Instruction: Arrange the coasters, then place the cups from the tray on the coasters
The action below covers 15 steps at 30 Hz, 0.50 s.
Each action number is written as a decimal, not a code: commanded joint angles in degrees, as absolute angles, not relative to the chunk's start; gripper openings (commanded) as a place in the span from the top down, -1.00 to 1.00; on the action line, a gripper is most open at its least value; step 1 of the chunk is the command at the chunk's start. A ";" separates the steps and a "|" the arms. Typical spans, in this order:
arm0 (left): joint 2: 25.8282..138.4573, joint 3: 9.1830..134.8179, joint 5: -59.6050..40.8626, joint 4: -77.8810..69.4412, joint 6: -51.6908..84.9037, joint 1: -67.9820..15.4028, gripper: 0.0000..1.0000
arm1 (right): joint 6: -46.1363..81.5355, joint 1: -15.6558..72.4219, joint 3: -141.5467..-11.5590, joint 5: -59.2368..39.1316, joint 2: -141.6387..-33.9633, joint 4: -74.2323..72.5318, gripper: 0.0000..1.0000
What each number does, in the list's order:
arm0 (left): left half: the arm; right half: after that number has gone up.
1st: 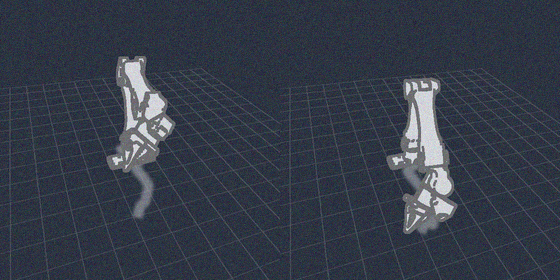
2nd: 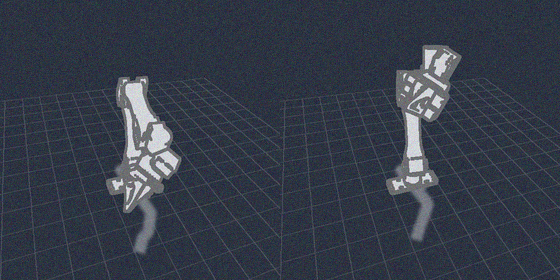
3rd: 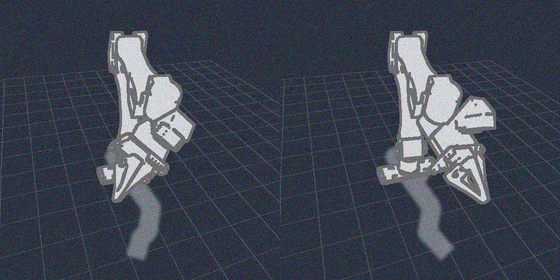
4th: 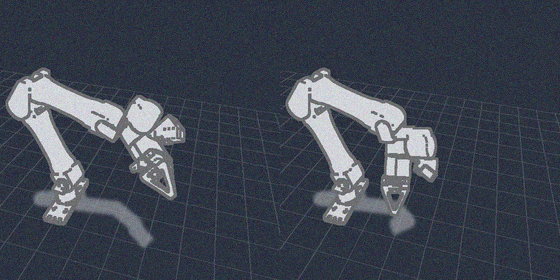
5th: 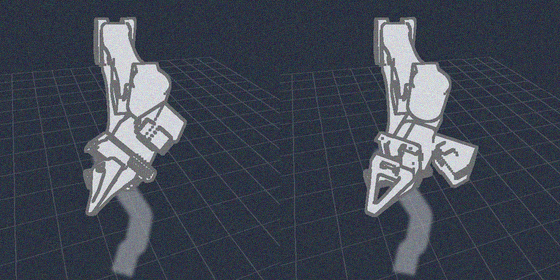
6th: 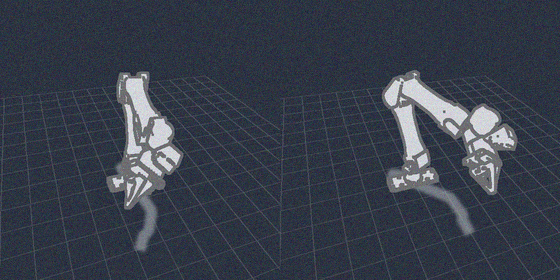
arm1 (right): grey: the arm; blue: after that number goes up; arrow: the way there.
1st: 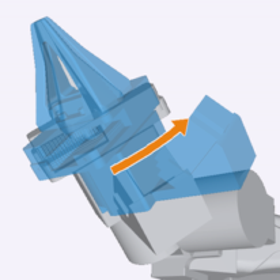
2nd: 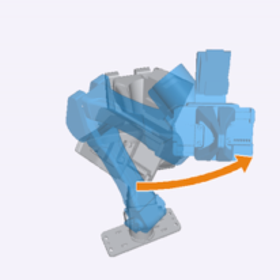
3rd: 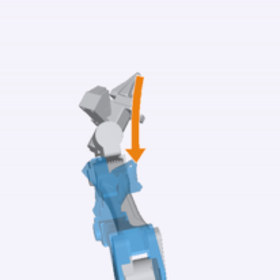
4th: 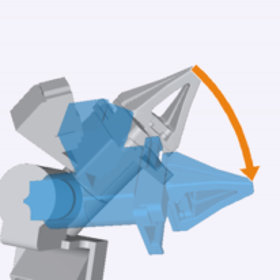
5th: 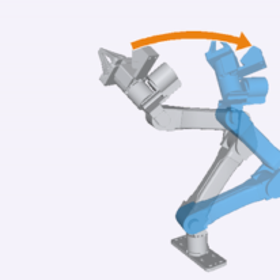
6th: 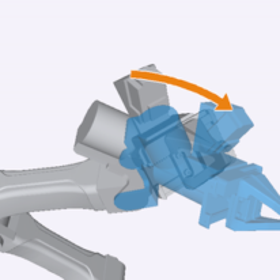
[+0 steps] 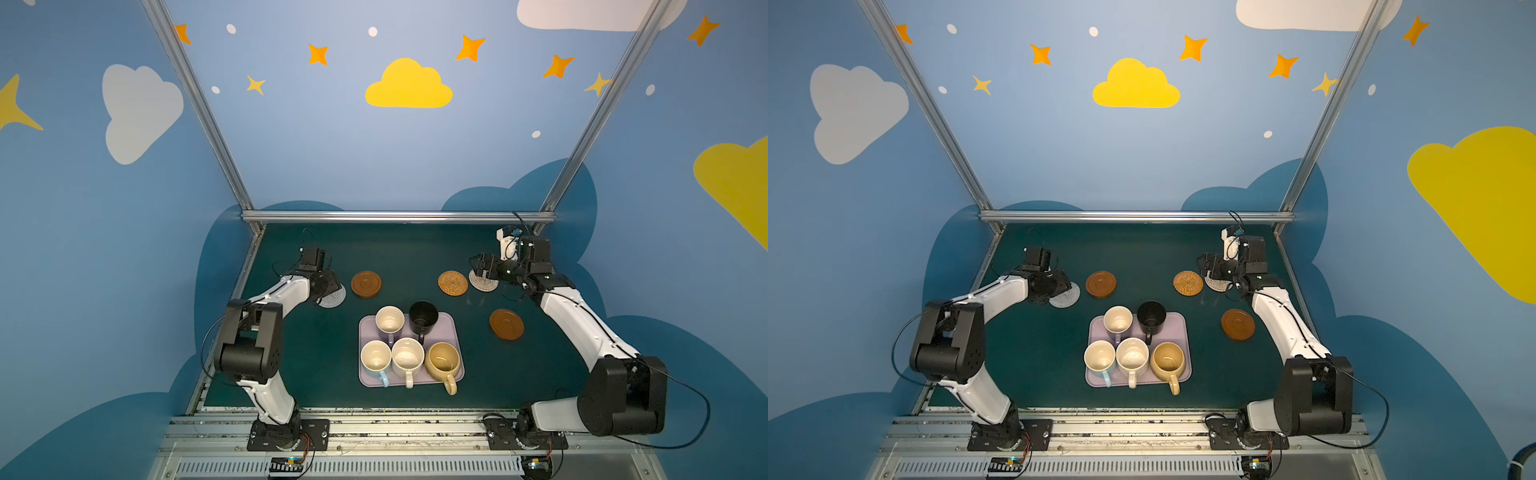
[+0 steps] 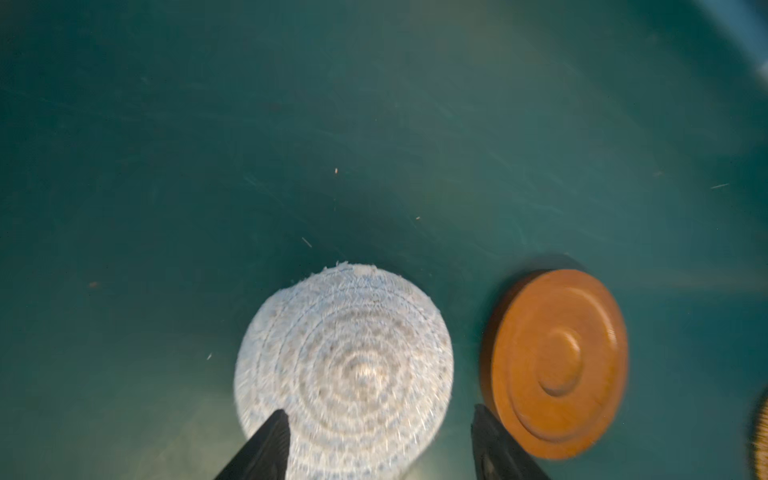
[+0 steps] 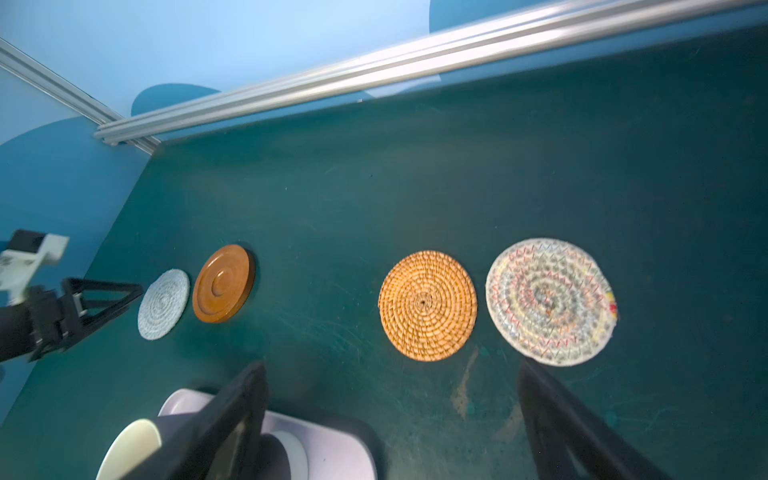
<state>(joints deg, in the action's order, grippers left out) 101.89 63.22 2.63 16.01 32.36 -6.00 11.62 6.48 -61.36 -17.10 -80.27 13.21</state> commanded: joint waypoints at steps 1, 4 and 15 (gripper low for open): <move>104.04 65.08 3.25 19.71 31.80 -7.00 -0.26 | 11.25 6.68 -64.13 -19.18 -81.22 17.04 -0.86; 106.58 65.61 2.77 19.93 32.30 -7.60 -0.25 | 11.66 6.81 -64.86 -20.33 -81.95 18.01 -0.85; 111.54 67.60 -0.38 17.17 33.95 -8.68 -0.18 | 12.66 10.10 -68.12 -25.00 -85.04 19.61 -0.82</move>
<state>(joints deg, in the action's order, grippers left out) 108.03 67.05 2.31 16.86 32.99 -7.94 12.84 8.25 -65.49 -22.35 -83.50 17.67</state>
